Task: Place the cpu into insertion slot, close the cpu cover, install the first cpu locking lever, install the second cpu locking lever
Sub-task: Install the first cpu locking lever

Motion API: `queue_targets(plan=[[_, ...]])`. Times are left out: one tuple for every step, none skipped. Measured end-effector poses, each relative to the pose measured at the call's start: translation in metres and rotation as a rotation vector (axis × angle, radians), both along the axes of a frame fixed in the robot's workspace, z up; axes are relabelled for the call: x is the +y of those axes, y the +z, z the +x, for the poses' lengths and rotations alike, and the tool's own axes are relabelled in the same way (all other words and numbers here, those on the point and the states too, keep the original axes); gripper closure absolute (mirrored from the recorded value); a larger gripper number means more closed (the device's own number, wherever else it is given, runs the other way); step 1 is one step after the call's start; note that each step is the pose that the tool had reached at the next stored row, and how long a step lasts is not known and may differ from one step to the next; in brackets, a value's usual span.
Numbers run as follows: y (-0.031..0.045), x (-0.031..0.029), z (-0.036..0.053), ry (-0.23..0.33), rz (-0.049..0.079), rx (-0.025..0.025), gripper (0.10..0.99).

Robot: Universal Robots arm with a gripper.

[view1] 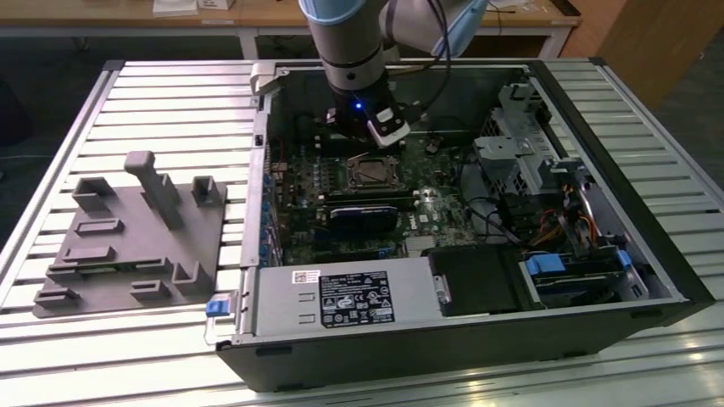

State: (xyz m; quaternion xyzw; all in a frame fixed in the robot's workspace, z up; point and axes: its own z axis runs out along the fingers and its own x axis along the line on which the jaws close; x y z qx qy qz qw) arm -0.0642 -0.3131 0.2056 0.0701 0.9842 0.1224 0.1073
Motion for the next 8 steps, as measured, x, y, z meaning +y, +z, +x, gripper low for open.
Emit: queue_targets(plan=[[0.0,0.0,0.0,0.0,0.0,0.0,0.98],[0.0,0.0,0.0,0.0,0.0,0.0,0.98],[0.0,0.0,0.0,0.0,0.0,-0.0001,0.98],[0.0,0.0,0.0,0.0,0.0,-0.0001,0.98],[-0.0001,0.0,0.0,-0.002,0.0,-0.0002,0.98],[-0.0003,0.0001,0.0,-0.011,0.0,-0.0004,0.98],[-0.0005,0.0001,0.0,-0.025,0.0,-0.0004,0.98],[-0.0006,0.0,0.0,-0.042,0.0,-0.0004,0.98]])
